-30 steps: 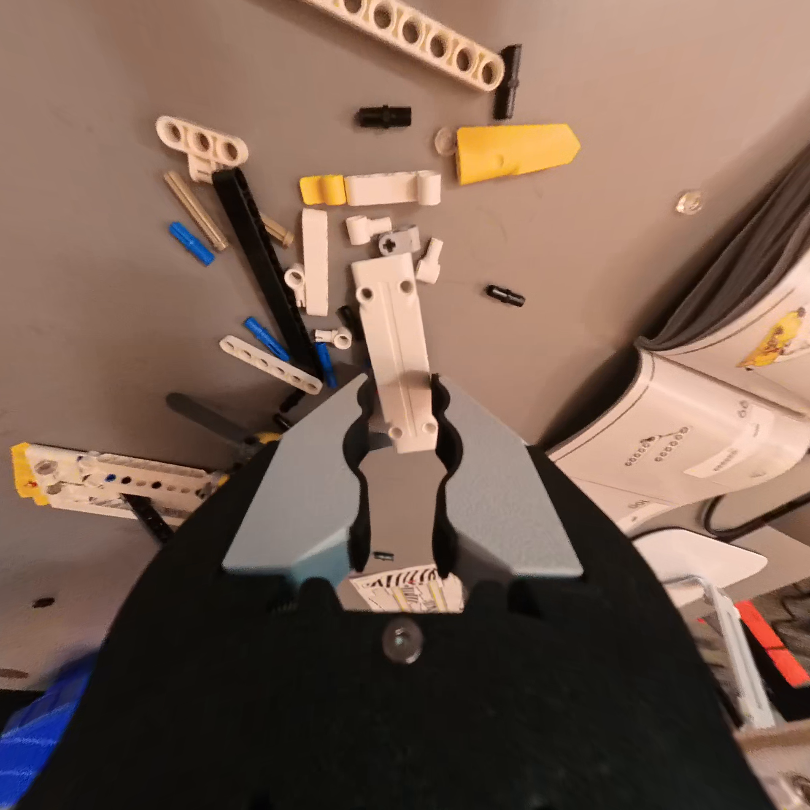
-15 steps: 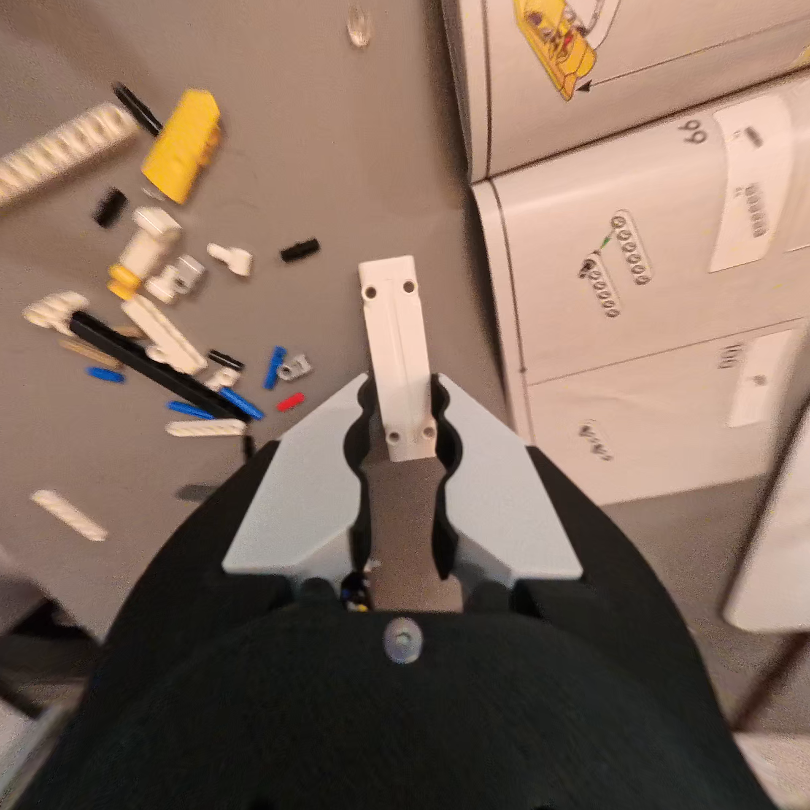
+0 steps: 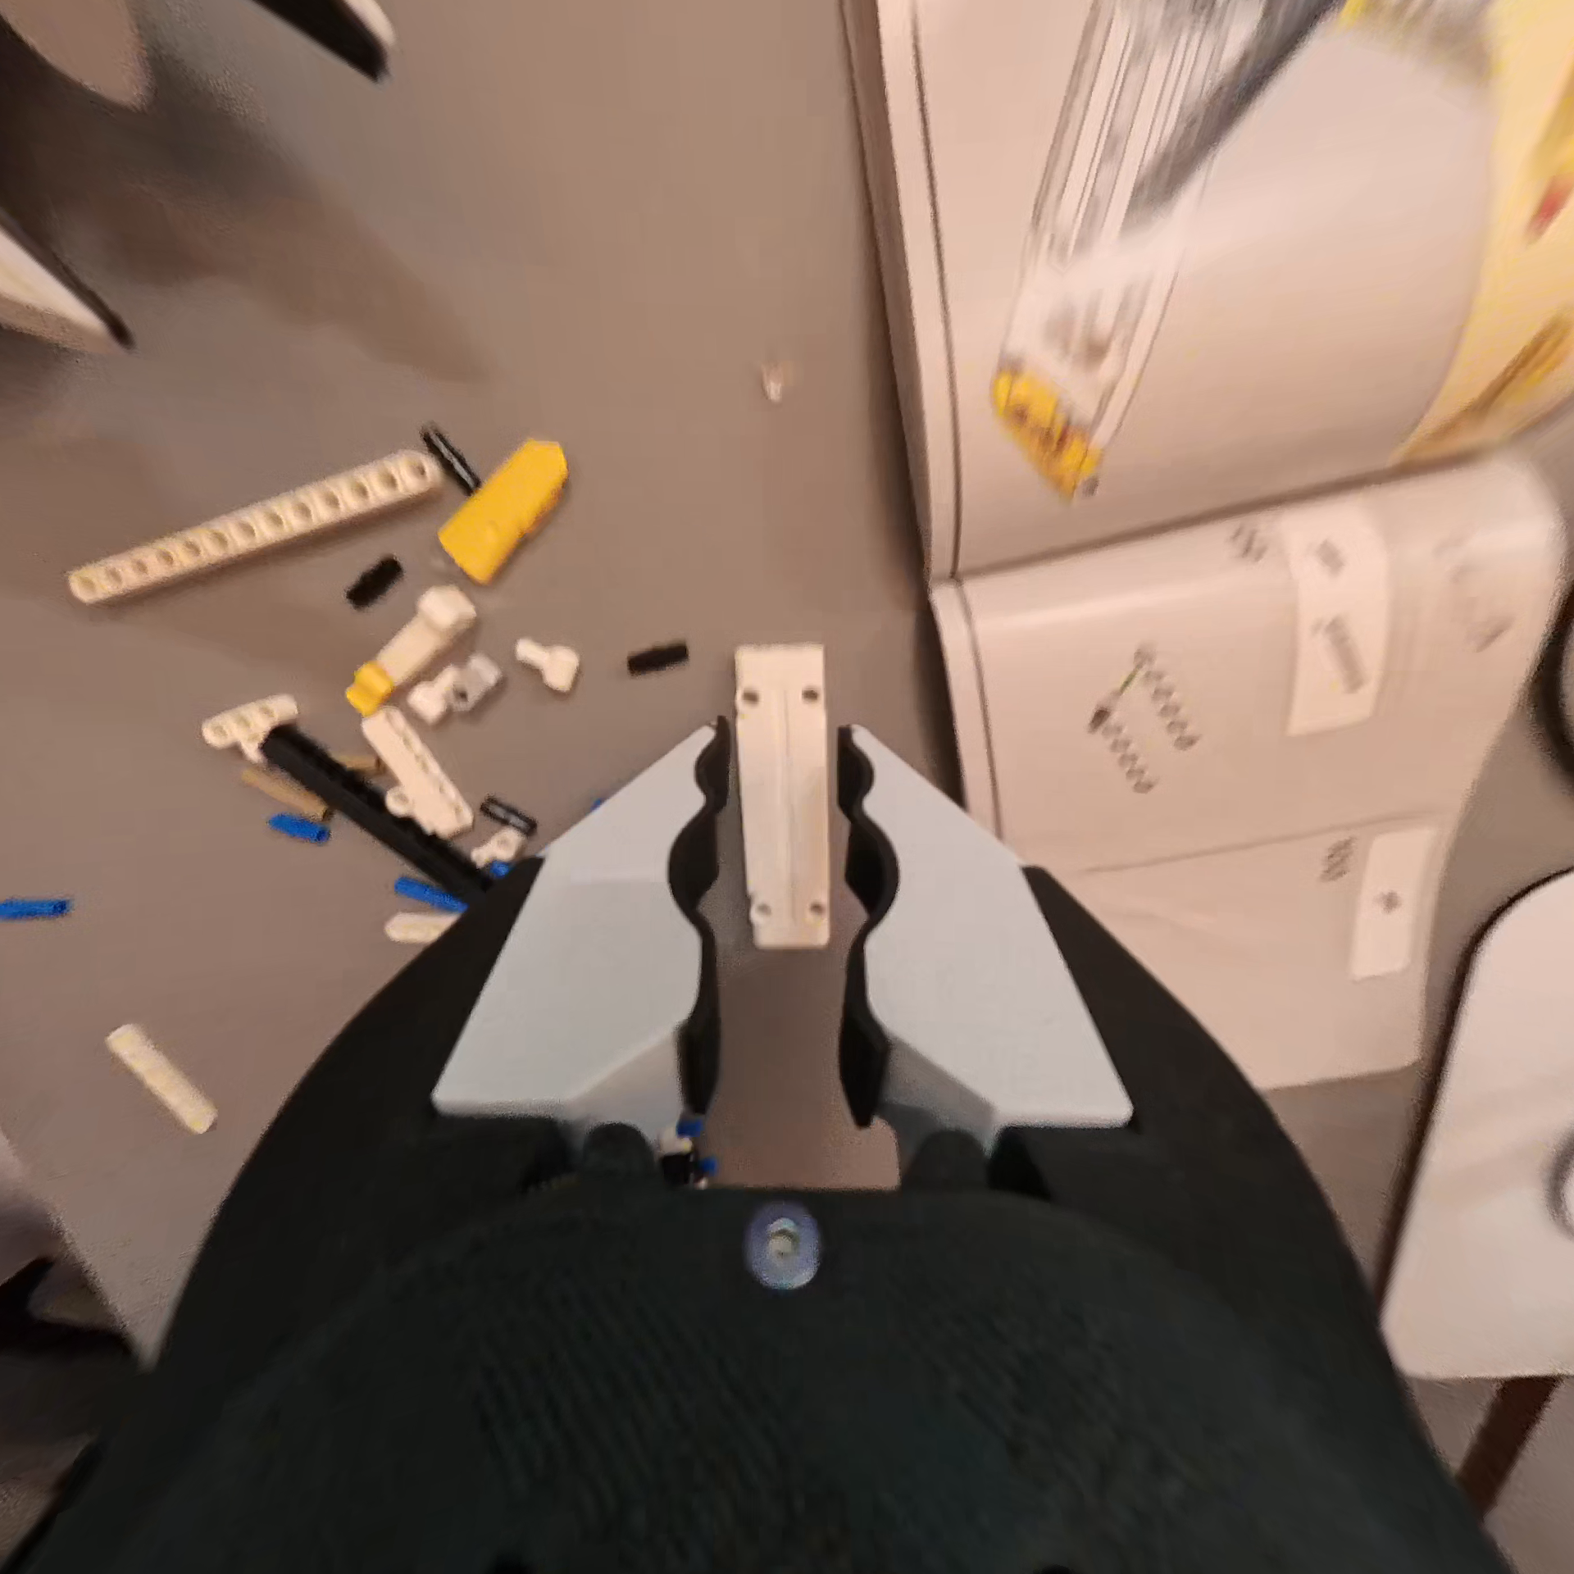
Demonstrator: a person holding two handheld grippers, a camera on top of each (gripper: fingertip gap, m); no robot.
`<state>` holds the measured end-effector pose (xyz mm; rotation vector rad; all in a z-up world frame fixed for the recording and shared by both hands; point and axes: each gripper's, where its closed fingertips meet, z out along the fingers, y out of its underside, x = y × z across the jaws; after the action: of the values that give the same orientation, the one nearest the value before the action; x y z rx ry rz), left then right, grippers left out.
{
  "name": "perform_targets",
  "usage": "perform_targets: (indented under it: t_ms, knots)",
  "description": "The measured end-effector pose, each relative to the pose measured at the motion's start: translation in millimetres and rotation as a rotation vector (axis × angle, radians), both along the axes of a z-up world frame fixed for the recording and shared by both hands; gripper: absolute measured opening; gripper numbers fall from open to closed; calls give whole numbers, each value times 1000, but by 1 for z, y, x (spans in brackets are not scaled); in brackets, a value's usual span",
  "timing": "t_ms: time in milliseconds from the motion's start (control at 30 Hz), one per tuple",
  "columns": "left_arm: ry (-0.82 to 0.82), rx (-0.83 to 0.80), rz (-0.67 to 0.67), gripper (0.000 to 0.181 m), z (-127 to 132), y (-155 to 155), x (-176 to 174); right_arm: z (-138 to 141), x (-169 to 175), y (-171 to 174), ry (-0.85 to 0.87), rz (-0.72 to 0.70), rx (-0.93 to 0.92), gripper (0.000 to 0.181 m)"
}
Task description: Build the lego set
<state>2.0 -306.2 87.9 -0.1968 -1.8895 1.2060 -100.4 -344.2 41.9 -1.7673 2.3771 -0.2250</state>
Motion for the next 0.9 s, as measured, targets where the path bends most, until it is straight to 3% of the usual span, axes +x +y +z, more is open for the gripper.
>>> perform_targets:
  t_ms: [133, 300, 600, 733, 900]
  knots:
    - [1, -13, 6, 58, 2, 0, 1, 2, 35, -13, -22, 104, -112, 20]
    - [14, -8, -14, 57, 2, 1, -1, -19, 63, -13, 30, 175, -41, 18]
    - [40, 8, -48, 57, 1, 4, -6, -28, 77, -18, -10, 219, 31, 7]
    - [42, 7, -51, 57, 2, 4, -6, -28, 72, -3, -1, 242, 79, 5]
    - [46, 9, -56, 57, 2, 4, -7, -14, 62, 43, -25, 316, 172, 5]
